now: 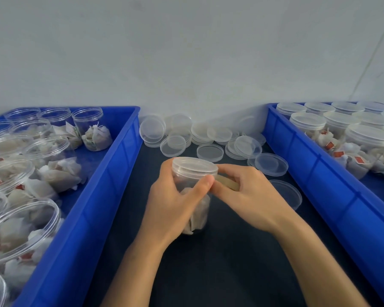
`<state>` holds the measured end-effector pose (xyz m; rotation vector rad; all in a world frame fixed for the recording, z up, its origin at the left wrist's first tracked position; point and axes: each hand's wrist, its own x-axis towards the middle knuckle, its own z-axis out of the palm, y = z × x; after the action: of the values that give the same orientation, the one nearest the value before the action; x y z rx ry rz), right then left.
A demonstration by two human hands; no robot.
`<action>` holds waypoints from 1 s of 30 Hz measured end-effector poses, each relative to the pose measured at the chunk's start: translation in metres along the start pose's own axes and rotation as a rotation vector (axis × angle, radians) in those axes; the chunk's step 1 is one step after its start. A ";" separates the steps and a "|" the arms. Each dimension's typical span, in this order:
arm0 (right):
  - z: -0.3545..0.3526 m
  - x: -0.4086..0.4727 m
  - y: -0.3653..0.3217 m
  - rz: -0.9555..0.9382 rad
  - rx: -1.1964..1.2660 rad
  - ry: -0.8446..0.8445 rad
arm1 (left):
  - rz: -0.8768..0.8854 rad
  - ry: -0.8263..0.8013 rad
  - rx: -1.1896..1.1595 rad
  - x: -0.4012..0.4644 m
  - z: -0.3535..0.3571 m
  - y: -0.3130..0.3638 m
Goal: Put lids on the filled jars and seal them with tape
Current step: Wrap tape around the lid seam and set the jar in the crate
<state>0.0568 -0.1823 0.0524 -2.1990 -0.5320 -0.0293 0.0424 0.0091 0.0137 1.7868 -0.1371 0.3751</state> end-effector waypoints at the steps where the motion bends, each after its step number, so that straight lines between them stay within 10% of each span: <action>1: 0.001 0.001 0.000 -0.007 -0.015 0.003 | -0.010 -0.014 -0.023 0.000 0.000 0.000; 30: -0.001 0.000 0.003 0.093 -0.102 -0.013 | -0.243 -0.203 -0.190 0.007 -0.018 -0.006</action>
<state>0.0580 -0.1846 0.0511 -2.3223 -0.4431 0.0079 0.0470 0.0289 0.0141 1.6271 -0.0940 0.0049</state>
